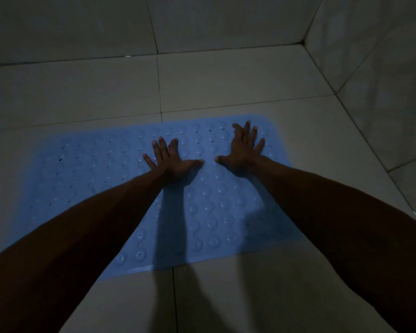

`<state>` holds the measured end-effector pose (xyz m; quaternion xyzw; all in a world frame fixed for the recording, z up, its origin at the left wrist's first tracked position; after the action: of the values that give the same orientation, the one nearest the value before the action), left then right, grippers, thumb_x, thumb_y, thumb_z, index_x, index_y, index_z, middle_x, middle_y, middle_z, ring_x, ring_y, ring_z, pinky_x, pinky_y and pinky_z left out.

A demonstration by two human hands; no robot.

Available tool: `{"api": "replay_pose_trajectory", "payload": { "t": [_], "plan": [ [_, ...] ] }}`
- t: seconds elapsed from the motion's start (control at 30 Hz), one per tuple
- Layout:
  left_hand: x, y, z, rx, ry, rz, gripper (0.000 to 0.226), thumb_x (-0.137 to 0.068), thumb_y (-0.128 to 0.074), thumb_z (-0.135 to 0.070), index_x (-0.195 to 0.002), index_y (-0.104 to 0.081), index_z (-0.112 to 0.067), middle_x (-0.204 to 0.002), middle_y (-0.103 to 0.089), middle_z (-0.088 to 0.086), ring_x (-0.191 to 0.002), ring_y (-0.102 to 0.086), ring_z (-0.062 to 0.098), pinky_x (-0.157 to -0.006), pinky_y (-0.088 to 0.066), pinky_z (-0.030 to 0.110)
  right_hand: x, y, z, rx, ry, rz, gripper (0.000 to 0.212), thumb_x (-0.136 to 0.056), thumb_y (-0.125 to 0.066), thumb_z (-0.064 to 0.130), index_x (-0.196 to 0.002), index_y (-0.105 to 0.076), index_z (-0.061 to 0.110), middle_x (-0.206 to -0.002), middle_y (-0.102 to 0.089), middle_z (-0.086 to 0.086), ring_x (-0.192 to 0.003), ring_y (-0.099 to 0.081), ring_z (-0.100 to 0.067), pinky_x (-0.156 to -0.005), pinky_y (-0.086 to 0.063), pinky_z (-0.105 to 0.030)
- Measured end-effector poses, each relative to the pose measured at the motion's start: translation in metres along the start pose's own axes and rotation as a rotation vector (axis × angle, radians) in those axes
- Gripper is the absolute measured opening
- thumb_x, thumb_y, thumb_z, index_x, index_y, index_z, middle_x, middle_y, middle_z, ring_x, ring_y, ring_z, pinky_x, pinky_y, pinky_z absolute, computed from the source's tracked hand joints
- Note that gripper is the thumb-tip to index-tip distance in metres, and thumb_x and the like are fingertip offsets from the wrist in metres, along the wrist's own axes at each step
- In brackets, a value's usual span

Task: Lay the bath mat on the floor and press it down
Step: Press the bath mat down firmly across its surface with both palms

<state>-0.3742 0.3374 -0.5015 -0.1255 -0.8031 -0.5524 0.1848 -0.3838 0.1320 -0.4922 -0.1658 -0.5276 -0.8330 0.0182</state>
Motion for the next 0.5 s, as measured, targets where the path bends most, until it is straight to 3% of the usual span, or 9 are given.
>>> {"api": "replay_pose_trajectory", "payload": {
  "t": [0.1, 0.2, 0.4, 0.5],
  "plan": [
    [-0.001, 0.0, -0.004, 0.031, 0.026, -0.034, 0.115, -0.066, -0.056, -0.082, -0.153, -0.002, -0.029, -0.158, 0.024, 0.007, -0.143, 0.027, 0.029, -0.109, 0.018, 0.062, -0.008, 0.004, 0.003, 0.047, 0.024, 0.023, 0.125, -0.072, -0.075, 0.059, -0.154, 0.012, 0.023, -0.157, 0.034, -0.011, -0.143, 0.031, -0.036, -0.112, 0.015, -0.063],
    [-0.003, 0.006, -0.01, 0.044, 0.065, -0.035, 0.114, -0.066, -0.064, -0.076, -0.152, -0.005, -0.03, -0.158, 0.024, 0.01, -0.142, 0.027, 0.033, -0.109, 0.016, 0.063, -0.009, 0.006, -0.008, 0.018, -0.077, 0.105, 0.133, -0.067, -0.073, 0.069, -0.154, 0.016, 0.02, -0.157, 0.033, -0.01, -0.144, 0.029, -0.033, -0.114, 0.015, -0.06],
    [-0.014, 0.015, -0.011, -0.07, 0.0, 0.011, 0.122, -0.064, -0.062, -0.079, -0.152, 0.01, -0.033, -0.153, 0.032, 0.015, -0.139, 0.032, 0.037, -0.109, 0.016, 0.064, -0.014, 0.0, -0.014, -0.103, -0.164, 0.119, 0.12, -0.076, -0.055, 0.079, -0.156, 0.011, 0.018, -0.159, 0.03, -0.004, -0.146, 0.027, -0.022, -0.116, 0.017, -0.054],
    [-0.017, 0.018, -0.007, -0.091, 0.015, 0.062, 0.129, -0.057, -0.061, -0.085, -0.15, 0.014, -0.034, -0.152, 0.035, 0.013, -0.139, 0.033, 0.034, -0.109, 0.016, 0.064, -0.014, -0.003, -0.01, -0.051, -0.205, 0.104, 0.125, -0.07, -0.054, 0.084, -0.156, 0.011, 0.019, -0.159, 0.03, -0.003, -0.146, 0.027, -0.022, -0.116, 0.017, -0.054]
  ]
}}
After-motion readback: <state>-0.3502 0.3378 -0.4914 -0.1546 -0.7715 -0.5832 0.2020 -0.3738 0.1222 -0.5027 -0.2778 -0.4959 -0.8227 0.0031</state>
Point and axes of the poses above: each hand's wrist, its own x-axis away from the middle knuckle, its own y-axis out of the back of the hand, z = x × y, the point moved 3 cm from there along -x, towards the middle knuckle
